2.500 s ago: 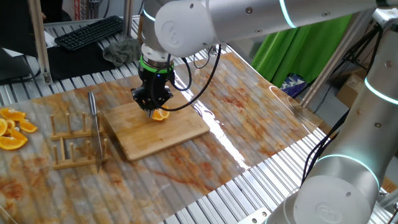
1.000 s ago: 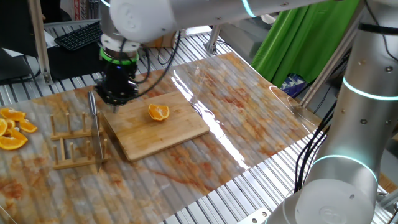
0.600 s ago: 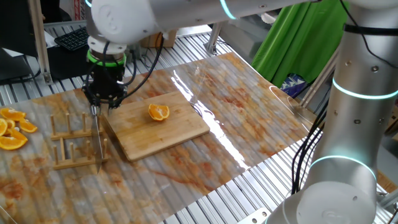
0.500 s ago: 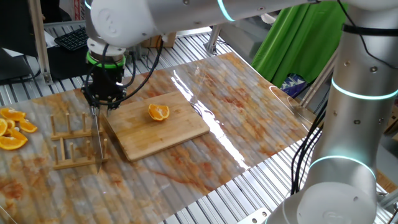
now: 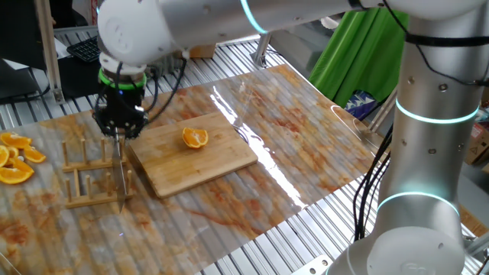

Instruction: Chop the orange

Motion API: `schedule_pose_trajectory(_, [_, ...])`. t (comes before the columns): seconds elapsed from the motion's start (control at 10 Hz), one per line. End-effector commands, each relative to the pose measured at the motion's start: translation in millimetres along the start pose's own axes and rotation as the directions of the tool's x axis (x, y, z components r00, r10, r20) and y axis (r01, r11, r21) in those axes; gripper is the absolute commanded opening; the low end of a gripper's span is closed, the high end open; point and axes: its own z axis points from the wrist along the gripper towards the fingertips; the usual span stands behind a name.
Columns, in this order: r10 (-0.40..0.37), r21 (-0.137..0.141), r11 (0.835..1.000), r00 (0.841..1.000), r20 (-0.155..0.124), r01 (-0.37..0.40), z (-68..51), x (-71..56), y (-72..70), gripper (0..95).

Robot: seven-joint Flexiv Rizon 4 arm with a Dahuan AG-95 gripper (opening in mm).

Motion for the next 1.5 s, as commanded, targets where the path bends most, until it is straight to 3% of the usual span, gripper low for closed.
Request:
schedule_pose_trajectory(0.1, [0.002, -0.002, 1.0, 1.0, -0.007, -0.002, 7.3, -0.6, 1.7, 19.0])
schedule_pose_trajectory(0.9, [-0.004, -0.031, 1.0, 1.0, 0.004, 0.005, 35.8, -2.0, 6.4, 19.0])
schedule_pose_trajectory(1.5, [-0.02, -0.049, 0.999, 1.0, 0.023, 0.021, 46.4, -5.8, 6.4, 19.0])
